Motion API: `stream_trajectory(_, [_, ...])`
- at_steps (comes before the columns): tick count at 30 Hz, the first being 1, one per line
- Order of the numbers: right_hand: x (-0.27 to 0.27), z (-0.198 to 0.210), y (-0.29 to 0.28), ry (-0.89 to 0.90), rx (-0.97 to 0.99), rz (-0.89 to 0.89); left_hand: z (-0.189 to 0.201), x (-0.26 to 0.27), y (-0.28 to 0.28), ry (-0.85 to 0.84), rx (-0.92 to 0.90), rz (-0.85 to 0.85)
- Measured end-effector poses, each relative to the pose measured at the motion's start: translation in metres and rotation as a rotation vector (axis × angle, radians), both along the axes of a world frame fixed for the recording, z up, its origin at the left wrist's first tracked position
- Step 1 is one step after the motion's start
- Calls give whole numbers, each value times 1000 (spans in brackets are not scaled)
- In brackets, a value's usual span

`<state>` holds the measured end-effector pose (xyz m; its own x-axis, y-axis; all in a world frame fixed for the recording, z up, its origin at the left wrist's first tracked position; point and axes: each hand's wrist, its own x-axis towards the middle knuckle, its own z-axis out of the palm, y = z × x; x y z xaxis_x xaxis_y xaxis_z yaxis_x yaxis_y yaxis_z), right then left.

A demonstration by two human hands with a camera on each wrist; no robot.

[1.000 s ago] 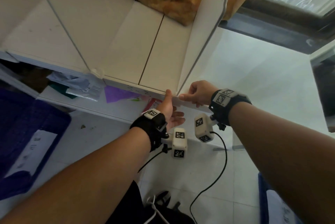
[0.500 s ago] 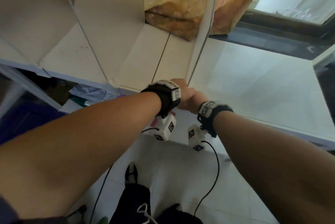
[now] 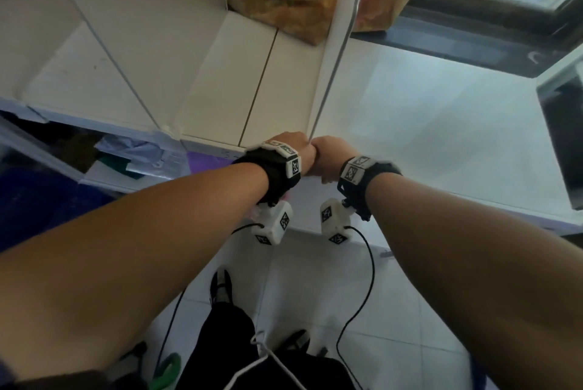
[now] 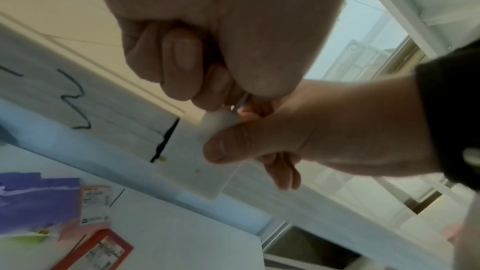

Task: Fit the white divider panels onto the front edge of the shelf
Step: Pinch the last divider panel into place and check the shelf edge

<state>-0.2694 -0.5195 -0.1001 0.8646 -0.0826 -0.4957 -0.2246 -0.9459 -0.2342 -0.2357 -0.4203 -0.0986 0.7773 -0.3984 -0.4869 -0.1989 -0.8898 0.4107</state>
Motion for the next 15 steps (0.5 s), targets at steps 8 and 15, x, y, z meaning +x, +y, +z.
stream_trajectory(8, [5, -4, -3, 42, -29, 40, -2, 4, -3, 34, 50, -33])
stream_trajectory(15, [-7, -11, -2, -104, 76, -107, 23, -13, 15, -16, 130, -78])
